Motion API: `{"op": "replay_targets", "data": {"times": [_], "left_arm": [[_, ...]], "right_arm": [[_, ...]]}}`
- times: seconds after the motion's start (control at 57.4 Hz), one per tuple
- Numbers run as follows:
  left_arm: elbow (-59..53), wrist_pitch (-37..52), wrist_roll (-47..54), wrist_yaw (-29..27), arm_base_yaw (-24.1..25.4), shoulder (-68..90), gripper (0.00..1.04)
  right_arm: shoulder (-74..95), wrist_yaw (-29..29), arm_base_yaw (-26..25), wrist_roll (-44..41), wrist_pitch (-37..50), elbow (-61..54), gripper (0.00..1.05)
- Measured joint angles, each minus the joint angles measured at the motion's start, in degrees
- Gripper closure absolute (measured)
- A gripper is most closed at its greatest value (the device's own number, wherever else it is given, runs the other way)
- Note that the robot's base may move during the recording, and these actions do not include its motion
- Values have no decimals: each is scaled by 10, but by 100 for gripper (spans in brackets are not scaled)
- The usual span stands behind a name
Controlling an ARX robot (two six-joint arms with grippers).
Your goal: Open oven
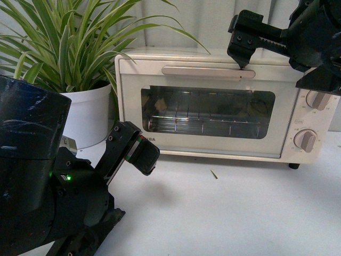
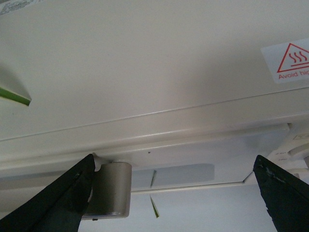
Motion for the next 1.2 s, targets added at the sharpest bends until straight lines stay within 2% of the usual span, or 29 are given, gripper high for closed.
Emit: {"op": "replay_targets", "data": {"times": [0.226, 0.348, 0.609, 0.749, 0.992, 1.201], "left_arm": [[0, 0, 0, -1, -1, 0, 7], [0, 0, -1, -1, -1, 0, 7], [0, 0, -1, -1, -1, 0, 7], [-1, -3, 3, -2, -1, 0, 7], [-1, -13, 12, -7, -1, -4, 7], [-1, -27, 38, -18, -1, -8, 7]], "right_arm": [[-15, -5, 10, -39, 21, -28, 9], [-43, -29, 24, -66, 53, -76, 9], [-163, -102, 52, -78, 103, -245, 9], [-312, -132, 53, -79, 108, -342, 9], [-492, -141, 4, -106, 103, -457, 9], [-605, -172, -78, -139, 78, -530, 9]]}}
